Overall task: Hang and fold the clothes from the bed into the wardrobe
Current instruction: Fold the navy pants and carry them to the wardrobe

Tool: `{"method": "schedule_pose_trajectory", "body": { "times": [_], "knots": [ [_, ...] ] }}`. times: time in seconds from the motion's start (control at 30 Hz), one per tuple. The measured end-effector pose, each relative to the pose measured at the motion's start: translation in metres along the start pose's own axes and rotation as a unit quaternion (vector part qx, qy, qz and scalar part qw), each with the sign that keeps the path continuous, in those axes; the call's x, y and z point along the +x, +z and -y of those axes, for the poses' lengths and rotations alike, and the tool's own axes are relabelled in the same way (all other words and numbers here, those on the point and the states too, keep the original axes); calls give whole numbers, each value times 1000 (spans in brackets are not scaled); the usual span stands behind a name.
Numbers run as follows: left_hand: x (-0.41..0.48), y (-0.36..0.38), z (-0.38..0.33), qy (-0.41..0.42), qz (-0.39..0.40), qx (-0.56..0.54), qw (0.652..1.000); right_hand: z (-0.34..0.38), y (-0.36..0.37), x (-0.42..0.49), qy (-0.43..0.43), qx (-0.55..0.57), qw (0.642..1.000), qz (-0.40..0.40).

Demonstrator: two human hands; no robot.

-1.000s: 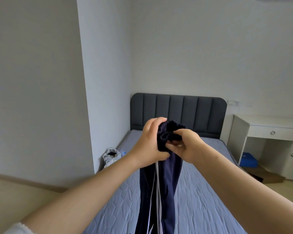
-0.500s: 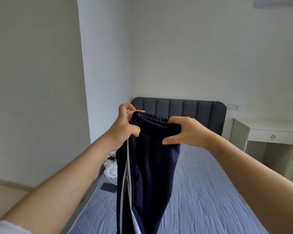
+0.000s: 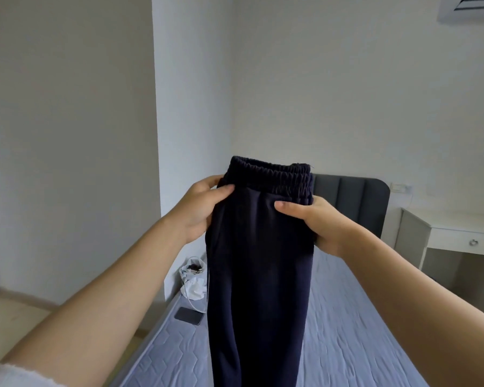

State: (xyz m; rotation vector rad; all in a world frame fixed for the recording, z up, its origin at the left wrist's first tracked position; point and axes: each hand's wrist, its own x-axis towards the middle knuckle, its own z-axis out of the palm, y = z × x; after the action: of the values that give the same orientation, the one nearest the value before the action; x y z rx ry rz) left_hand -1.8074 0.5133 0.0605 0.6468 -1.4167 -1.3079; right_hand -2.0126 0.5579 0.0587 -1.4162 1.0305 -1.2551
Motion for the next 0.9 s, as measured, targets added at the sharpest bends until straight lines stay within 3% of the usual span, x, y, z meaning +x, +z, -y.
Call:
{"method": "schedule_pose_trajectory", "body": {
  "times": [0.13, 0.27, 0.4, 0.47, 0.57, 0.67, 0.8, 0.9],
  "knots": [
    [2, -7, -23, 27, 6, 35, 999, 22, 3, 3, -29, 45, 998, -30],
    [2, -12, -50, 62, 10, -53, 997, 52, 2, 6, -45, 92, 994, 36],
    [-1, -11, -56, -56, -2, 133, 990, 62, 4, 10, -55, 45, 997, -15],
    [-3, -15, -60, -54, -6, 162, 985, 61, 2, 9, -67, 3, 997, -41],
    [-6, -27, -72, 4, 44, 50, 998, 70, -5, 6, -77, 34, 996, -18],
    [-1, -28, -77, -18, 97, 22, 995, 78, -7, 11, -29, 55, 998, 19],
    [26, -33, -36, -123, 12, 187, 974, 37, -5, 29, 77, -19, 995, -56],
    [53, -42, -6, -156, -18, 376, 913, 3, -1, 49, 96, -117, 979, -136]
  ]
}}
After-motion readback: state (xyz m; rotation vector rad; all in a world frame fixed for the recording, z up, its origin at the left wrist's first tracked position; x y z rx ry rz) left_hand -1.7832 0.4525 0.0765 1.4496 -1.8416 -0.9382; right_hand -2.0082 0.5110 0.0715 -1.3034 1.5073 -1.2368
